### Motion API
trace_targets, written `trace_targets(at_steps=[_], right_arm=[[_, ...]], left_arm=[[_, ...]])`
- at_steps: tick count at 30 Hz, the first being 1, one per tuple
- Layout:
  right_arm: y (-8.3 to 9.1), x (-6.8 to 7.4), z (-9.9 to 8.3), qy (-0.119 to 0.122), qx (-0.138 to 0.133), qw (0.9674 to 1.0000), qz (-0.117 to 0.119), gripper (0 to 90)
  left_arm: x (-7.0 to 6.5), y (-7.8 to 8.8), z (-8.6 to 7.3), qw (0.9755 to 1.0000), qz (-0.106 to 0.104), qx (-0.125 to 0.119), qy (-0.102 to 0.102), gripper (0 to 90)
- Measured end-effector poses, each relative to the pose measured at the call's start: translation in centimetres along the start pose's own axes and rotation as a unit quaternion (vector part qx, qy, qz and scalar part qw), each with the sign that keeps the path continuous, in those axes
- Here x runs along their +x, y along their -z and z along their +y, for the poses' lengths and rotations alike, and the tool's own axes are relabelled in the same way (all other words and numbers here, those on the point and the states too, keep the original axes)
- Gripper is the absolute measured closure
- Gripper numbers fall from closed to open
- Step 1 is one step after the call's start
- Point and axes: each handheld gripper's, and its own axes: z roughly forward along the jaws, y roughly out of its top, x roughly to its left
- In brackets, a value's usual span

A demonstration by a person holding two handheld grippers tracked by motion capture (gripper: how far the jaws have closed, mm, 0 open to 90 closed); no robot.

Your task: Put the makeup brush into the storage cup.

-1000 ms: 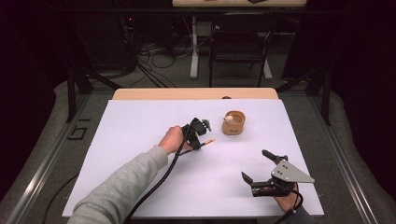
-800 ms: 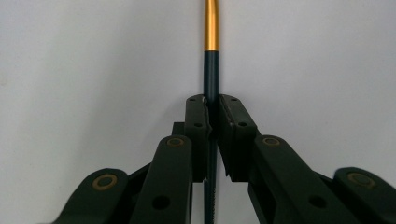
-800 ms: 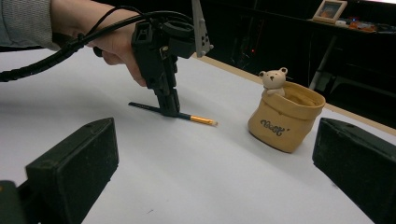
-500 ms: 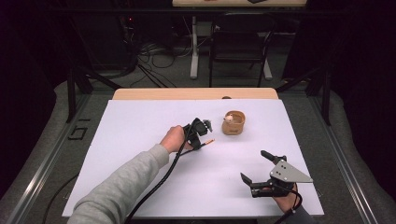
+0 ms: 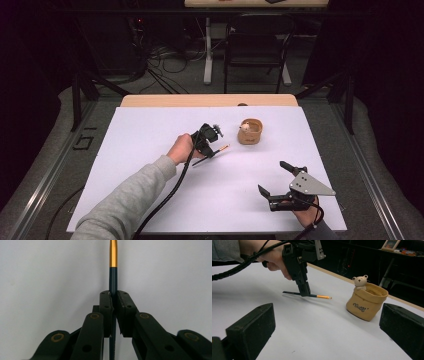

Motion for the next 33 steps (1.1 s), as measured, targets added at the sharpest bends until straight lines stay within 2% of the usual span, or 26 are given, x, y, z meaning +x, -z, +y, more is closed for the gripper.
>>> trace_targets(at_steps=[5, 6, 7, 8, 14, 17, 18, 22, 23, 25, 30, 31, 33], right_arm=[[0.0, 0.0, 0.0, 0.000, 0.001, 1.0000, 0.001, 0.0], [0.0, 0.0, 0.0, 0.000, 0.001, 1.0000, 0.001, 0.0], [0.0, 0.0, 0.0, -0.001, 0.001, 1.0000, 0.001, 0.0], [0.0, 0.0, 0.0, -0.001, 0.001, 1.0000, 0.001, 0.0], [-0.1, 0.0, 0.0, -0.003, -0.001, 1.0000, 0.001, 0.0], [0.0, 0.0, 0.0, -0.005, -0.003, 1.0000, 0.002, 0.0], [0.0, 0.0, 0.0, -0.005, -0.003, 1.0000, 0.002, 0.0], [-0.2, -0.1, -0.1, -0.013, 0.006, 0.9999, 0.007, 0.0], [-0.2, -0.3, -0.2, -0.017, 0.011, 0.9997, 0.011, 0.0], [-0.3, -0.3, -0.2, -0.021, 0.014, 0.9996, 0.010, 0.0], [-0.4, -0.4, -0.2, -0.022, 0.015, 0.9996, 0.006, 0.0], [-0.4, -0.4, -0.2, -0.022, 0.015, 0.9996, 0.006, 0.0], [-0.5, -0.4, -0.2, -0.021, 0.015, 0.9997, 0.005, 0.0]], left_arm=[[-0.2, 1.4, -0.7, 0.9994, -0.005, -0.035, 0.000, 83.5], [-0.2, 1.4, -0.7, 0.9994, -0.005, -0.035, 0.000, 83.5], [-0.4, 1.7, -1.0, 0.9989, -0.008, -0.047, 0.000, 83.5], [-0.4, 1.7, -1.0, 0.9989, -0.008, -0.047, 0.000, 83.5], [-0.9, 2.5, -1.9, 0.9967, -0.012, -0.080, -0.004, 83.5], [-1.1, 3.1, -2.6, 0.9946, -0.011, -0.104, -0.002, 83.5], [-1.1, 3.1, -2.6, 0.9946, -0.011, -0.104, -0.002, 83.5], [-1.4, 3.5, -3.4, 0.9918, -0.012, -0.127, -0.002, 83.5], [-1.6, 3.7, -3.9, 0.9897, -0.012, -0.142, 0.003, 83.5], [-1.6, 3.7, -4.2, 0.9889, -0.012, -0.148, 0.001, 83.5], [-1.9, 3.8, -5.5, 0.9833, -0.012, -0.181, 0.009, 83.5], [-1.9, 3.8, -5.5, 0.9833, -0.012, -0.181, 0.009, 83.5], [-2.0, 3.8, -5.9, 0.9806, -0.013, -0.195, 0.013, 83.5]])
